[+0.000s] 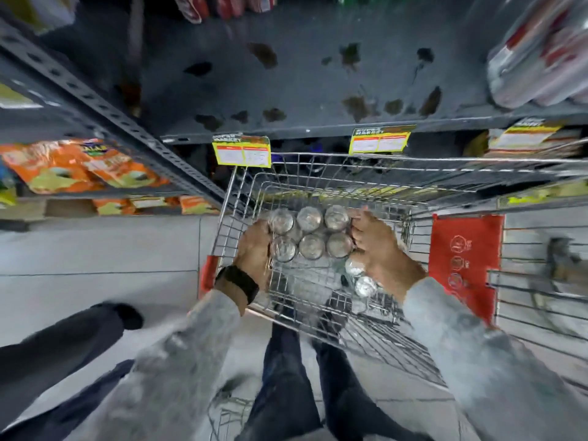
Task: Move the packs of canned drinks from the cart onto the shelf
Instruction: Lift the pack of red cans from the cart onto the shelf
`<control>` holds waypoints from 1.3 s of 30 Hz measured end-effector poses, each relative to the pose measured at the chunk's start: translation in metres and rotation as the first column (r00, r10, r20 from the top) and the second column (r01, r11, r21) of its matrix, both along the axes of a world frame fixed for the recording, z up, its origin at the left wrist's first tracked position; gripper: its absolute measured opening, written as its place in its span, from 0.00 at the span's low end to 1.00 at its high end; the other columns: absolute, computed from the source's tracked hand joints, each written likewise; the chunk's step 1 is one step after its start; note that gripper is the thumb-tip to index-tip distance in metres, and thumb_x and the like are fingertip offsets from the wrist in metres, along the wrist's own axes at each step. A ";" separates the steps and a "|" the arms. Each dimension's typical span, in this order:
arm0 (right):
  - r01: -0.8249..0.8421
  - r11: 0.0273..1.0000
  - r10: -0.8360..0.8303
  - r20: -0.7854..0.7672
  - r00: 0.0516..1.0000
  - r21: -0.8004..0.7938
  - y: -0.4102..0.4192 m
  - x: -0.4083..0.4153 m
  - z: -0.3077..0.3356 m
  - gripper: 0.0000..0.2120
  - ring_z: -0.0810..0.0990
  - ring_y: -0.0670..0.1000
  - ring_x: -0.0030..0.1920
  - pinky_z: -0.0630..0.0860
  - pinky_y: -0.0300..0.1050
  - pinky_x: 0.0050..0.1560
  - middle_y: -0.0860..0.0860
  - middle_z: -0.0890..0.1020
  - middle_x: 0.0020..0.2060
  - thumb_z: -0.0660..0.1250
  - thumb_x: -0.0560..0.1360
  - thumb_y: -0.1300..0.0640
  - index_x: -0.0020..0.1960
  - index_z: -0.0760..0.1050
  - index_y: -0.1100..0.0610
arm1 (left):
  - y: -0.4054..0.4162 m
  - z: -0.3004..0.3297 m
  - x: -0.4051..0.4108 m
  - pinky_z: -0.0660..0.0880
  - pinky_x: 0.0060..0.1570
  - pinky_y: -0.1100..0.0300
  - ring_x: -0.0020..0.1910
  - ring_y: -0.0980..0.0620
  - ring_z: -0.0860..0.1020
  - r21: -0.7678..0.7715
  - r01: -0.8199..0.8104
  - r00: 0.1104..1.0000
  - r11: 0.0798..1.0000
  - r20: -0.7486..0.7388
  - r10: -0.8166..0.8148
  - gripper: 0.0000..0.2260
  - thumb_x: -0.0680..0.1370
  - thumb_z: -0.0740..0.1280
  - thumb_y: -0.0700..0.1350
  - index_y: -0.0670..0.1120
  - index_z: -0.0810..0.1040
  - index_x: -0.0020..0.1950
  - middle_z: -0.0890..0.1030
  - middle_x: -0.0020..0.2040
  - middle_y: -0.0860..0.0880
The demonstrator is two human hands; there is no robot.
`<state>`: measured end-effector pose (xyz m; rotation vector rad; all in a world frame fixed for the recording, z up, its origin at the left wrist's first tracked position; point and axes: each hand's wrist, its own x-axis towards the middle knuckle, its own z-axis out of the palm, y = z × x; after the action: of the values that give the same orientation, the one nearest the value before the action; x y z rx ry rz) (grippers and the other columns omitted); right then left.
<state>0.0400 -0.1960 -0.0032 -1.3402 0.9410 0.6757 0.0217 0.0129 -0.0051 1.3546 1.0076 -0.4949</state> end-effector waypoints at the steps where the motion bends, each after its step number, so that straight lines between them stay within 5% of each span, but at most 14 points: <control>1: -0.006 1.000 0.006 0.007 1.000 0.007 -0.003 -0.006 0.020 0.25 0.80 0.50 0.59 0.72 0.62 0.69 0.52 0.81 0.66 0.55 0.82 0.38 0.69 0.76 0.52 | 0.000 0.024 -0.004 0.77 0.60 0.52 0.57 0.43 0.81 -0.022 0.005 0.999 1.000 0.045 -0.004 0.19 0.86 0.57 0.45 0.39 0.73 0.75 0.78 0.66 0.42; 5: -0.080 0.995 0.074 0.079 0.994 0.067 -0.018 -0.018 0.103 0.37 0.73 0.55 0.72 0.67 0.60 0.73 0.52 0.76 0.72 0.53 0.78 0.31 0.76 0.68 0.57 | 0.006 0.116 -0.015 0.64 0.77 0.41 0.76 0.39 0.72 -0.013 0.090 0.994 0.996 0.061 -0.089 0.30 0.82 0.56 0.64 0.49 0.69 0.79 0.72 0.78 0.42; 9: -0.187 0.981 0.177 0.164 0.970 0.045 -0.018 -0.005 0.172 0.42 0.74 0.51 0.72 0.65 0.59 0.74 0.49 0.78 0.71 0.53 0.74 0.24 0.74 0.72 0.52 | 0.021 0.183 -0.014 0.68 0.75 0.41 0.69 0.45 0.79 -0.095 0.113 0.987 0.989 0.129 -0.100 0.44 0.68 0.61 0.78 0.50 0.77 0.73 0.82 0.70 0.45; 15: -0.247 0.968 0.248 0.315 0.916 -0.044 0.014 0.068 0.238 0.34 0.81 0.51 0.63 0.69 0.59 0.72 0.48 0.85 0.56 0.54 0.74 0.25 0.58 0.81 0.52 | 0.044 0.242 0.038 0.75 0.68 0.45 0.66 0.42 0.81 -0.164 0.075 0.959 0.984 0.283 -0.026 0.34 0.81 0.52 0.69 0.44 0.80 0.65 0.83 0.67 0.41; 20: -0.287 0.952 0.304 0.384 0.872 -0.103 0.052 0.150 0.247 0.40 0.80 0.54 0.62 0.72 0.59 0.68 0.53 0.82 0.64 0.55 0.74 0.27 0.70 0.74 0.57 | 0.066 0.258 0.098 0.77 0.53 0.54 0.64 0.46 0.82 -0.184 0.000 0.950 0.983 0.306 0.057 0.39 0.81 0.54 0.69 0.37 0.71 0.75 0.80 0.70 0.42; 23: -0.319 0.940 0.341 0.385 0.858 -0.122 0.074 0.188 0.244 0.37 0.80 0.52 0.49 0.75 0.52 0.53 0.52 0.82 0.53 0.56 0.76 0.29 0.69 0.74 0.57 | 0.077 0.257 0.127 0.77 0.53 0.54 0.58 0.47 0.82 -0.151 -0.051 0.946 0.987 0.309 0.096 0.38 0.80 0.55 0.69 0.38 0.71 0.73 0.81 0.67 0.44; 26: -0.318 0.937 0.350 0.342 0.872 -0.147 0.095 0.214 0.242 0.25 0.70 0.50 0.37 0.70 0.48 0.46 0.50 0.73 0.38 0.56 0.79 0.34 0.54 0.74 0.57 | 0.086 0.251 0.149 0.76 0.61 0.51 0.60 0.46 0.81 -0.097 -0.091 0.944 0.991 0.309 0.117 0.39 0.80 0.56 0.69 0.38 0.68 0.77 0.81 0.68 0.43; 29: -0.310 0.935 0.350 0.309 0.884 -0.174 0.110 0.228 0.239 0.19 0.64 0.49 0.29 0.66 0.44 0.38 0.49 0.68 0.31 0.56 0.81 0.39 0.42 0.69 0.53 | 0.089 0.243 0.160 0.73 0.64 0.51 0.51 0.49 0.80 -0.067 -0.116 0.939 0.991 0.317 0.132 0.35 0.81 0.55 0.66 0.40 0.69 0.76 0.82 0.53 0.46; 31: -0.307 0.932 0.354 0.310 0.882 -0.191 0.115 0.236 0.234 0.18 0.69 0.50 0.31 0.70 0.44 0.39 0.50 0.71 0.33 0.56 0.80 0.40 0.40 0.70 0.53 | 0.093 0.236 0.164 0.73 0.68 0.50 0.56 0.47 0.80 -0.065 -0.119 0.939 0.991 0.316 0.133 0.36 0.81 0.55 0.66 0.39 0.69 0.77 0.82 0.59 0.44; 35: -0.354 0.910 0.409 0.327 0.852 -0.217 0.120 0.245 0.223 0.19 0.83 0.55 0.53 0.79 0.53 0.57 0.53 0.85 0.53 0.58 0.78 0.41 0.51 0.80 0.53 | 0.101 0.225 0.175 0.72 0.73 0.46 0.63 0.45 0.81 -0.068 -0.097 0.949 0.993 0.295 0.113 0.37 0.79 0.57 0.68 0.40 0.71 0.76 0.81 0.63 0.45; 39: -0.374 0.894 0.441 0.341 0.830 -0.245 0.119 0.245 0.218 0.21 0.85 0.54 0.52 0.79 0.55 0.59 0.51 0.87 0.51 0.59 0.76 0.39 0.56 0.82 0.50 | 0.102 0.219 0.180 0.70 0.74 0.46 0.67 0.44 0.79 -0.047 -0.088 0.955 0.995 0.281 0.097 0.36 0.81 0.57 0.66 0.41 0.69 0.78 0.78 0.73 0.45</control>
<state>0.2852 -0.0767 0.2146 -1.7780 0.3897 0.6243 0.2020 0.1152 0.2142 1.2983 0.8181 -0.2376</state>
